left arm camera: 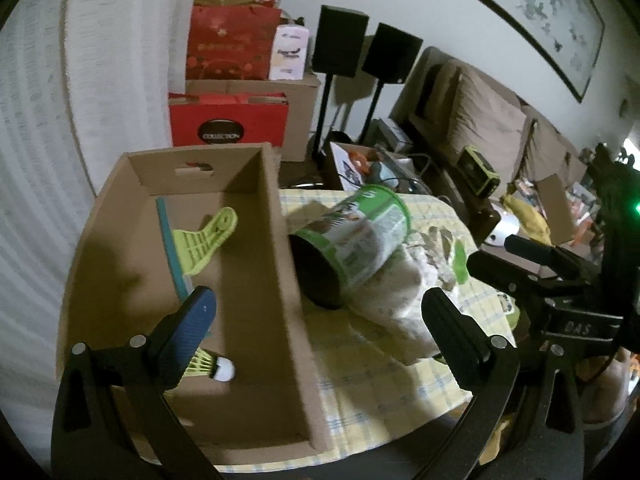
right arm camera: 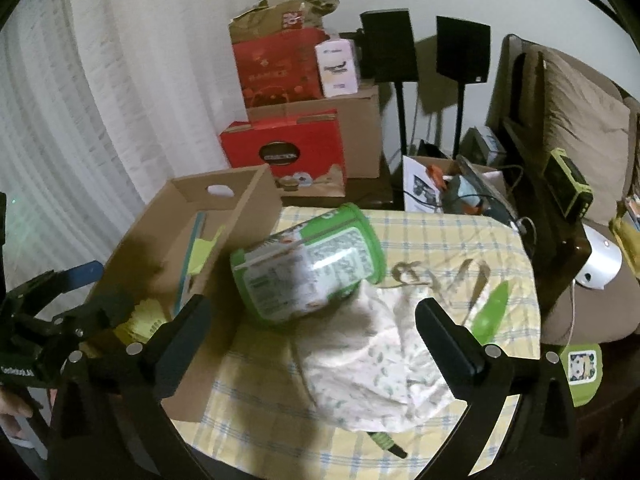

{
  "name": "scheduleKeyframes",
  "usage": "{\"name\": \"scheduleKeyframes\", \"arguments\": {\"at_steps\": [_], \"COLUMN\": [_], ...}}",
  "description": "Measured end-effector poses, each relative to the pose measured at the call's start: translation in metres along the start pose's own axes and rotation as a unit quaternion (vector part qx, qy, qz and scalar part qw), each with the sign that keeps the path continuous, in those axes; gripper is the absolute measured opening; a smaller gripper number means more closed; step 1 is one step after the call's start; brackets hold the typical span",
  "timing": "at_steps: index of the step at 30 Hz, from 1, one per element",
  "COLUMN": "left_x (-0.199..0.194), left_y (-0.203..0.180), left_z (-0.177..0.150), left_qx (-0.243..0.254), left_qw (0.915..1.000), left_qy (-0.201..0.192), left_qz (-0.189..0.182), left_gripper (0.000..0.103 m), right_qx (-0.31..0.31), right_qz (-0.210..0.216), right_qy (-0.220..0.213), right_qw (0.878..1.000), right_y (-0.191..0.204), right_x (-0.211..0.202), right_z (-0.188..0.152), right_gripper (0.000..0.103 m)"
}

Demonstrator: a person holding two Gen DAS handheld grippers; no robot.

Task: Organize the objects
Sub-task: 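Move the left gripper to the white patterned cloth bag and grasp it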

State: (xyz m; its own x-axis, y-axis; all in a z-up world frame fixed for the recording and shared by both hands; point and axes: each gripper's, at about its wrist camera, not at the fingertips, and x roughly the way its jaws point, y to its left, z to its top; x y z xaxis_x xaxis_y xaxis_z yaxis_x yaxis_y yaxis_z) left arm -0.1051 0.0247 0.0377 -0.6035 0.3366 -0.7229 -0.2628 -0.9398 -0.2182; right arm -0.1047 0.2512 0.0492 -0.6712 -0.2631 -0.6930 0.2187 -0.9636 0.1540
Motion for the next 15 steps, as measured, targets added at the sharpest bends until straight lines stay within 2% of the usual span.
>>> {"name": "scheduleKeyframes", "arguments": {"at_steps": [4, 15], "left_x": [0.005, 0.035], "left_y": [-0.014, -0.051], "left_z": [-0.004, -0.029], "left_qx": [0.008, 0.033], "left_qw": [1.0, 0.9978], "left_qy": [0.0, 0.04], "left_qz": [-0.004, -0.042], "left_gripper": [0.103, 0.103], "right_qx": [0.004, 0.04], "right_qz": [-0.014, -0.043], "right_qy": [-0.009, -0.007], "right_qw": [1.0, 0.998], "right_y": [-0.016, -0.069], "right_x": [-0.011, -0.024], "right_z": [-0.004, -0.029], "right_gripper": [0.102, 0.102]}}
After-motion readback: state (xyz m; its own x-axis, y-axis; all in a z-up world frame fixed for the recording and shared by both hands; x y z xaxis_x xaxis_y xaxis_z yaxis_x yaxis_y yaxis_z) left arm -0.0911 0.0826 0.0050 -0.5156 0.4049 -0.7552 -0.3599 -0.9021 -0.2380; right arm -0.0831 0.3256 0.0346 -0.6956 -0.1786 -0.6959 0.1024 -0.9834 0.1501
